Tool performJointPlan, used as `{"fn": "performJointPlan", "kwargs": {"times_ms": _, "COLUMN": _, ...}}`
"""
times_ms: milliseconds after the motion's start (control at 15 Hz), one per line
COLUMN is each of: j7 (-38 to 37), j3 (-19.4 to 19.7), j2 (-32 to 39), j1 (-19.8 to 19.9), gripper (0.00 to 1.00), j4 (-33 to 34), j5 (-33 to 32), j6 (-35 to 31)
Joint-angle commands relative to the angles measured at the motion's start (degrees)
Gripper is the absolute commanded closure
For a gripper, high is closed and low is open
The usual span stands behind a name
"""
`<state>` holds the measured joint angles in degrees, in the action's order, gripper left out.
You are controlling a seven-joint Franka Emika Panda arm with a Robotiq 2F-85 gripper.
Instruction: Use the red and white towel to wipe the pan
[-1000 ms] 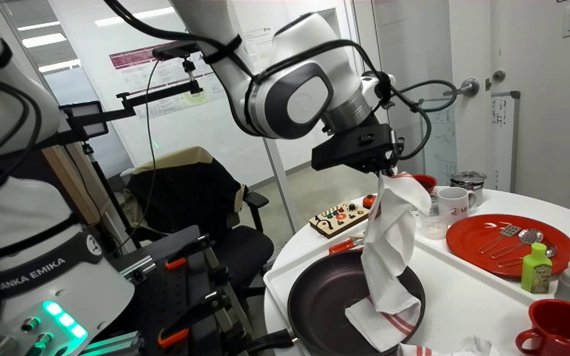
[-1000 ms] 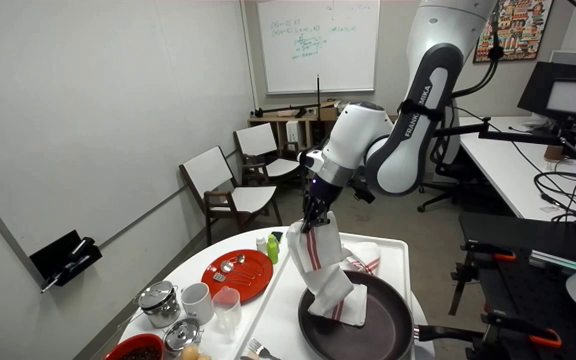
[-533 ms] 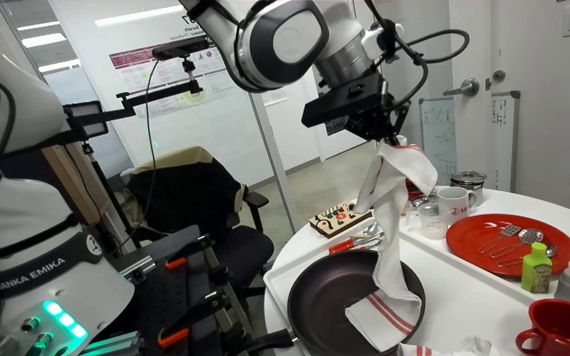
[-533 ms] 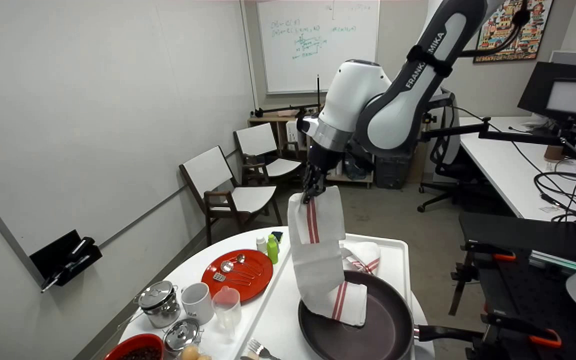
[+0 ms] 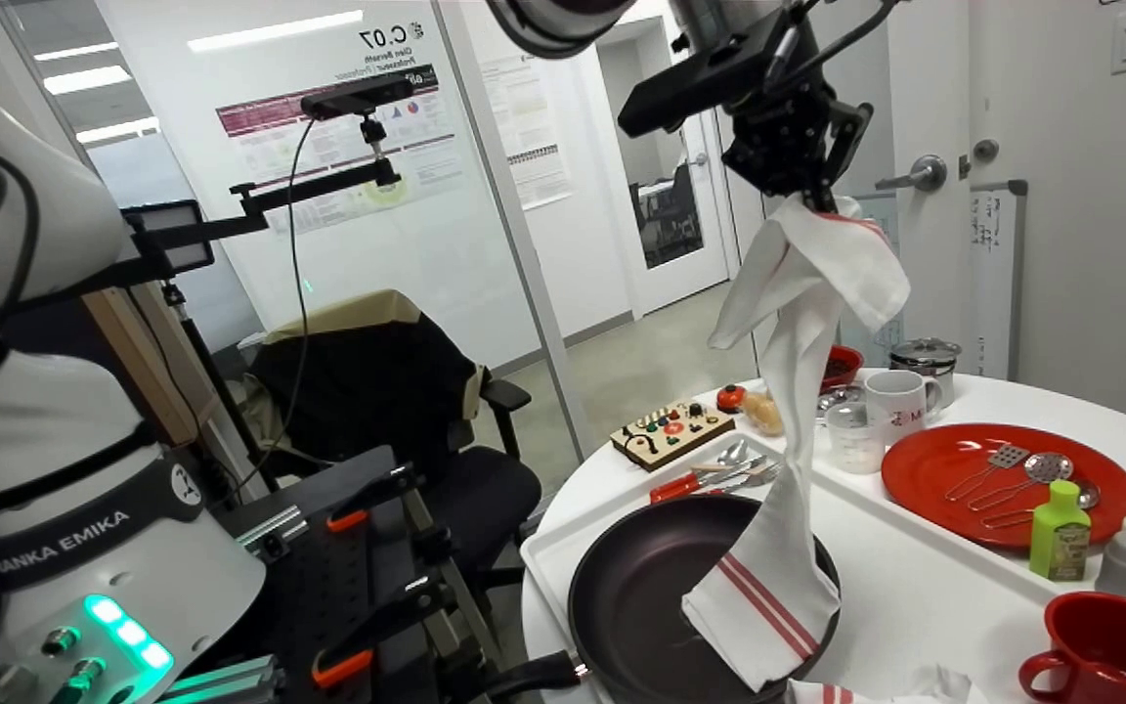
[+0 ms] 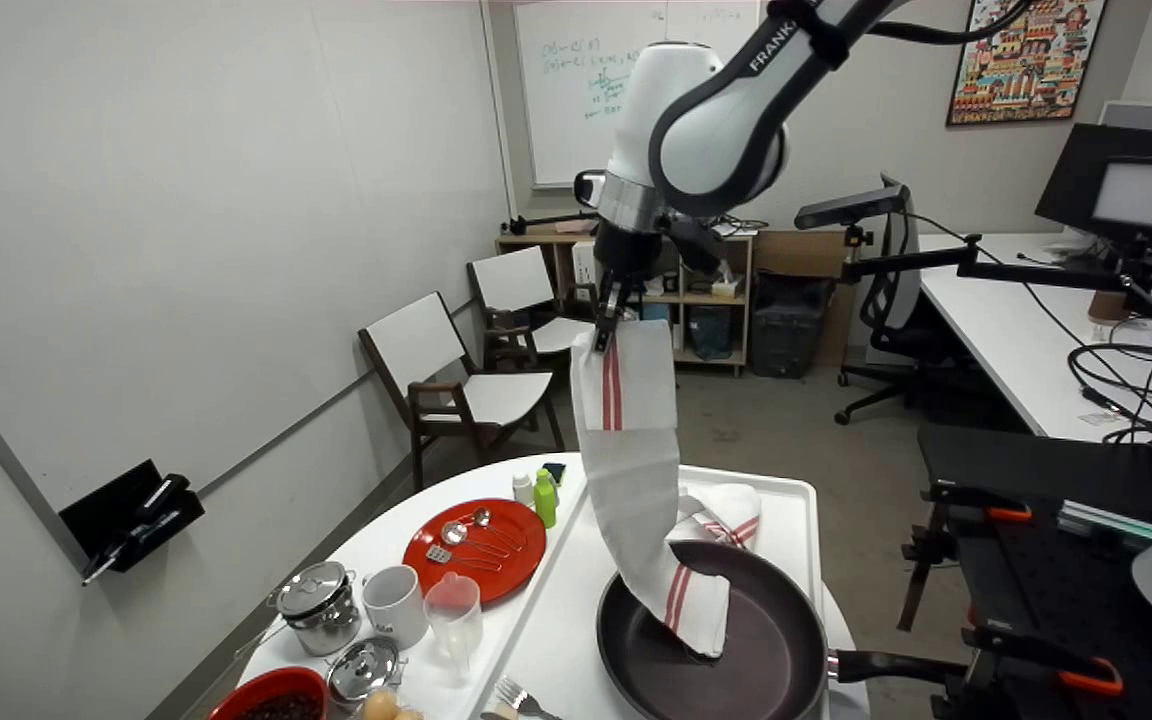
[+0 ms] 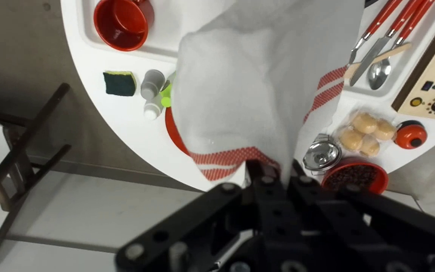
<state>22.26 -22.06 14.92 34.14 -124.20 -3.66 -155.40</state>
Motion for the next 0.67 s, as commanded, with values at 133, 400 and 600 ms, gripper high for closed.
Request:
{"fn": "performJointPlan", "kwargs": {"times_ms": 133, "j7": -6.3, "j3": 15.9, "j2": 5.0, "j1": -14.7, "gripper": 0.99, "j4": 16.2, "j5": 3.7, "j6": 13.2}}
{"fn": "performJointPlan", "kwargs": {"times_ms": 400, "j7": -9.0, "j3": 20.5, "j2": 9.7, "j1": -18.7, "gripper": 0.99, "j4": 24.1, "j5": 4.5, "j6": 16.8}}
{"fn": "performJointPlan", "kwargs": {"times_ms": 600, "j7": -10.7, "j3": 22.0, "j2": 12.6, "j1": -20.0, "gripper": 0.99, "j4": 28.5, "j5": 4.9, "j6": 17.0}}
